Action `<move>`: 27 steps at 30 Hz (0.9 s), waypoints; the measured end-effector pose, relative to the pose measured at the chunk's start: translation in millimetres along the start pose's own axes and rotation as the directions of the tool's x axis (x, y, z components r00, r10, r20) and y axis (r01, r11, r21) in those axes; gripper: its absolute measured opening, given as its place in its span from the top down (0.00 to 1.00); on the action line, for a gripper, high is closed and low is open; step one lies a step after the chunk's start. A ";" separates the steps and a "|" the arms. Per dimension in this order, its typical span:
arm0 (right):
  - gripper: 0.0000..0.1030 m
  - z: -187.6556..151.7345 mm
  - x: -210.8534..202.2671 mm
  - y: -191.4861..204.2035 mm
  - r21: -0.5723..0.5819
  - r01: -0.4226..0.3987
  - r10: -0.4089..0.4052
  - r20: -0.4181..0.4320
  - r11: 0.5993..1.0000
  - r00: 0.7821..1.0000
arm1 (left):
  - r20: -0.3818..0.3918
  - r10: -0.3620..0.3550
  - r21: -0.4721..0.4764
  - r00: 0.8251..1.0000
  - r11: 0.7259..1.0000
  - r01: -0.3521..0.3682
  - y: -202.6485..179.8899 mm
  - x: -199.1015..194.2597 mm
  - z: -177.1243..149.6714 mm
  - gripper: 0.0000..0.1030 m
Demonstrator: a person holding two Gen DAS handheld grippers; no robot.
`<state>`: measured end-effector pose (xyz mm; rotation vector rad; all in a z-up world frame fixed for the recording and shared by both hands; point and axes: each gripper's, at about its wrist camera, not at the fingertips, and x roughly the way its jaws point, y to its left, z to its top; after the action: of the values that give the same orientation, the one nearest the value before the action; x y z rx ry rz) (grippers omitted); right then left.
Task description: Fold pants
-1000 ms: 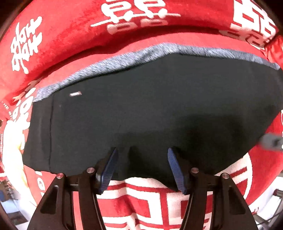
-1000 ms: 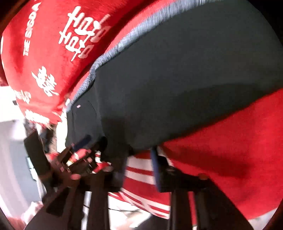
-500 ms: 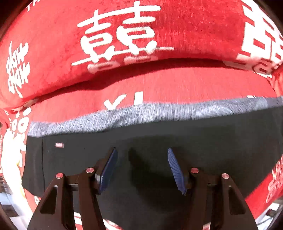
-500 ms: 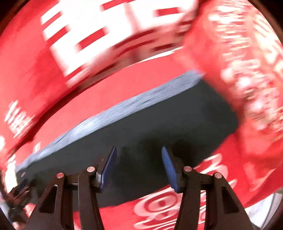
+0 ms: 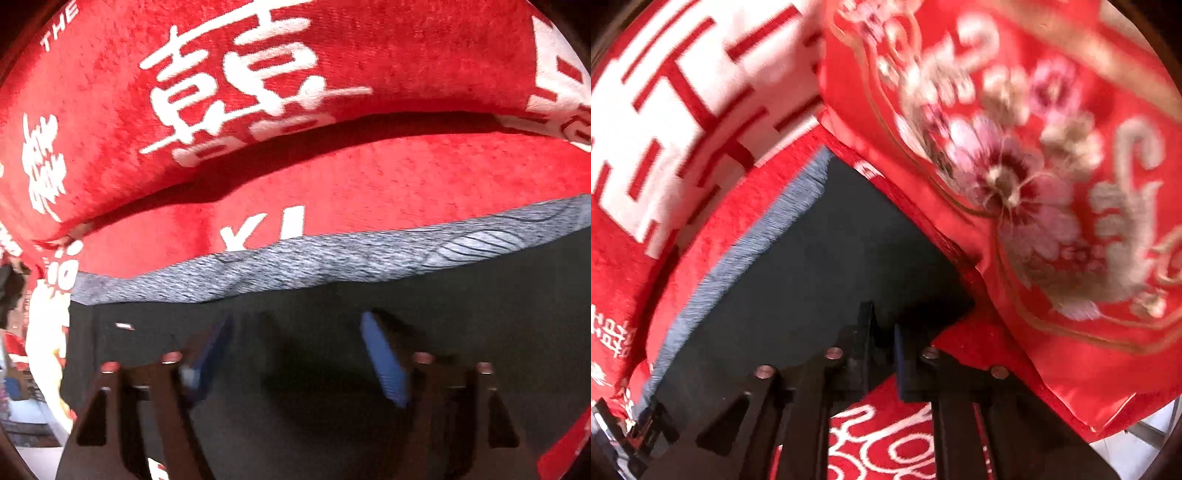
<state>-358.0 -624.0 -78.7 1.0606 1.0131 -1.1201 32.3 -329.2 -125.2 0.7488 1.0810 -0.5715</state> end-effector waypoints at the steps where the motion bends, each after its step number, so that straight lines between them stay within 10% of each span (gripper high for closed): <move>1: 0.68 0.1 -6.2 1.8 -0.016 0.037 -0.037 0.023 0.999 0.999 | -0.007 -0.014 -0.011 1.000 1.000 0.014 3.9 -0.3 1.1 0.22; 4: 0.55 -9.9 -23.9 14.8 -0.069 0.130 -0.127 0.042 0.989 0.991 | -0.025 -0.051 -0.031 0.998 0.998 0.051 12.7 -1.5 1.0 0.22; 8: 0.38 -48.7 -46.0 66.4 -0.256 0.040 -0.033 0.029 0.966 0.999 | -0.023 -0.059 -0.020 0.998 0.998 0.059 24.2 -5.8 -13.0 0.22; 15: 0.38 -128.7 -21.4 202.1 -0.476 -0.240 0.166 -0.192 0.846 0.967 | -0.027 -0.053 -0.091 0.998 0.995 0.051 85.7 -19.8 -44.3 0.22; 27: 0.38 -234.7 -10.3 466.7 -0.714 -0.558 0.275 -0.486 0.423 0.830 | -0.037 0.031 -0.235 0.999 0.971 -0.039 238.5 13.9 -87.7 0.22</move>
<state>80.3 -340.6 -54.5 0.5968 1.2305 0.0561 163.0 -112.2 -100.7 0.5700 1.1414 -0.3933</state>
